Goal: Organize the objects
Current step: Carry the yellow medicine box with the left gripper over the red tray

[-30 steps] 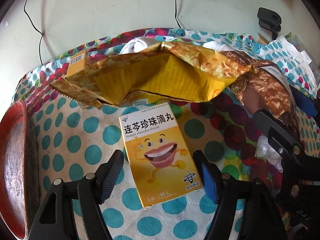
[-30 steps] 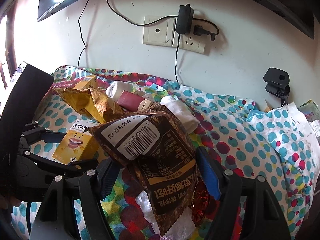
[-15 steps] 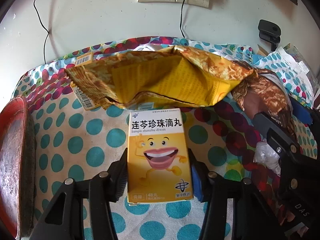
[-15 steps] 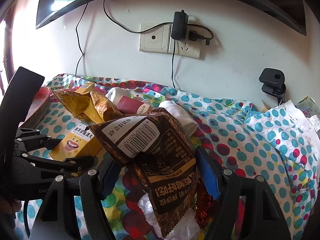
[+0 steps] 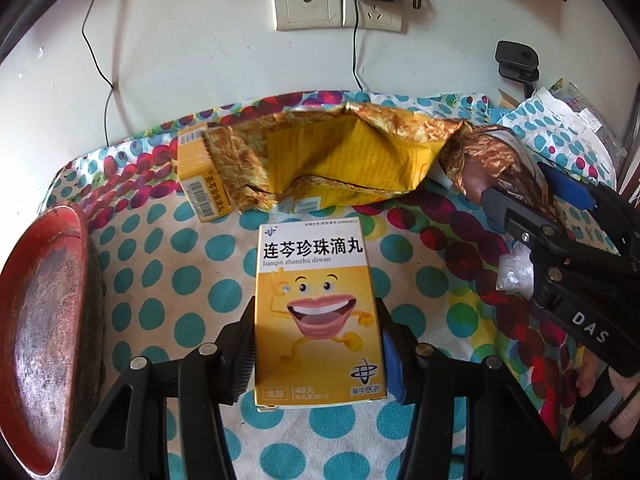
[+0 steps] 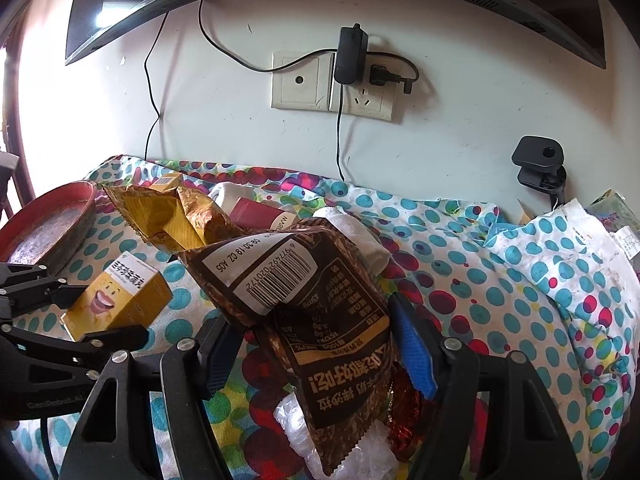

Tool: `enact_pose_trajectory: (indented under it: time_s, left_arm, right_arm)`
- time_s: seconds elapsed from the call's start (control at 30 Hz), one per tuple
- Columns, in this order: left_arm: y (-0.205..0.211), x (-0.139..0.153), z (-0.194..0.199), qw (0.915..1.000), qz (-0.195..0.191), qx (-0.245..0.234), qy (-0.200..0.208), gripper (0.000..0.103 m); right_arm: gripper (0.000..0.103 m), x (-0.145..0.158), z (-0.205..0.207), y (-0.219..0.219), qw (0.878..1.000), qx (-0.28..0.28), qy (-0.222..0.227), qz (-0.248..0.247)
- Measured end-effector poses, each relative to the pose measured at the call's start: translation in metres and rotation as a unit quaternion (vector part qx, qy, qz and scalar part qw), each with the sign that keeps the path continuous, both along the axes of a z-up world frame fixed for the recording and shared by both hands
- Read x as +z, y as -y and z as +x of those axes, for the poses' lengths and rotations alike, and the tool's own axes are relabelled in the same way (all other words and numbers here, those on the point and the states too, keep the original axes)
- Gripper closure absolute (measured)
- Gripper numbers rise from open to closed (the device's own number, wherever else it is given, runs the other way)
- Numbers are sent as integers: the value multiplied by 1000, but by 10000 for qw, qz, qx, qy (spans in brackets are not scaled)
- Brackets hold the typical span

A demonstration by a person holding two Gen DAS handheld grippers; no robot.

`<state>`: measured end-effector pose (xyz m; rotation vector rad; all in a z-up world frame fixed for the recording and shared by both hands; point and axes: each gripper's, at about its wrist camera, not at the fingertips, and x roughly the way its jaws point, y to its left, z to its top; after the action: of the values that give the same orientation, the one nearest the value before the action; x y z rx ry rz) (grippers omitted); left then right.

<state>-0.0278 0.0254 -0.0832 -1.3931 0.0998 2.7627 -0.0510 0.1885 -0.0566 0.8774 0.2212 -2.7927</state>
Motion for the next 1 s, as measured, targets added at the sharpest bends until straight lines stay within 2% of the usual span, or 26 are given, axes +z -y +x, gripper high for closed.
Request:
enact_pose_trajectory:
  time_s: [0.1,0.37,0.67,1.0]
  left_arm:
    - [7,13,13,9996,-192,33,-188,50]
    - [51,34,31,9984,29,434,-359,50]
    - [97,52,38,9943,15,933,-517,50]
    - [182,50,45,9796,15,1965,-432,50]
  right_arm:
    - [35,0,0,1,10000,-24,13,-14]
    - [35,0,1,1,10000,-46,20,42]
    - [35,0,0,1,9999,-81,-10,74]
    - [35,3,4,-2,9997,-196,-142,61]
